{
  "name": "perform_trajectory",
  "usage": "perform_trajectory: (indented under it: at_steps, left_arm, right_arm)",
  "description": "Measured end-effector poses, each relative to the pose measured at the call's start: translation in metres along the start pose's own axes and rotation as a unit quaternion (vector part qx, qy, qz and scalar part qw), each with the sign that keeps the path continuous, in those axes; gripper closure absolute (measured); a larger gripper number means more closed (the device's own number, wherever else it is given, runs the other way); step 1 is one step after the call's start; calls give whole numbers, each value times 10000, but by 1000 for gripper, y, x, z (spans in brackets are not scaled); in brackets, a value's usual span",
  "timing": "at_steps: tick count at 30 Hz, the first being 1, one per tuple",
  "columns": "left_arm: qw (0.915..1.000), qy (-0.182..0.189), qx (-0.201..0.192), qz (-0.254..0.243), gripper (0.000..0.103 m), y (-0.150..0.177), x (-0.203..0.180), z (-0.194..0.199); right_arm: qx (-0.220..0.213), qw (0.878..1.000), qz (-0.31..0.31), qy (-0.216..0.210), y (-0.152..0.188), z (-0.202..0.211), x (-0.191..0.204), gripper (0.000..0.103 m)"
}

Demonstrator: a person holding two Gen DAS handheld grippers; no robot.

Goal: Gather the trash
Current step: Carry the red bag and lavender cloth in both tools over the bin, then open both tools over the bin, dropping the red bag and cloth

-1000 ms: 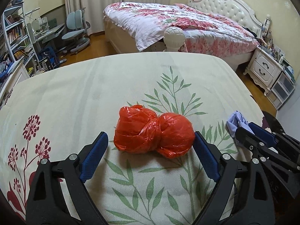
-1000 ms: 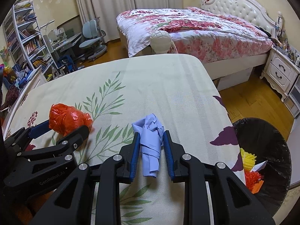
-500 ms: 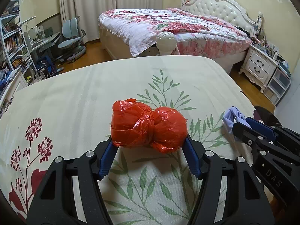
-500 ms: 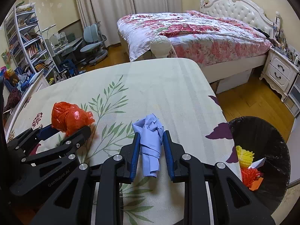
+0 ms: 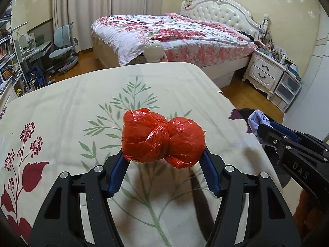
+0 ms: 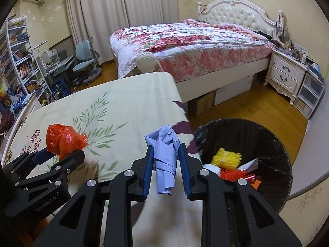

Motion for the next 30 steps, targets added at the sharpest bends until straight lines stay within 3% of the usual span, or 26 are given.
perform_trajectory:
  at_steps: [13, 30]
  left_arm:
    - [9965, 562, -143, -599, 40, -2, -109, -6]
    - [9932, 687, -15, -941, 39, -6, -169, -45]
  right_arm:
    - [-200, 9958, -595, 670, 5, 22, -95, 77]
    - [-193, 9919, -783, 976, 11, 6, -141, 77]
Point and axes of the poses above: each gripper's, at about its wrist camera, not at the fingertips, and z roughly against the way its jaws point, x to its left, y to its underside, the point moved 10 cm from there along -z, roughly the way its jaws point, and after that the axes turned 5 degrees about -x, right-handed, at the moved point
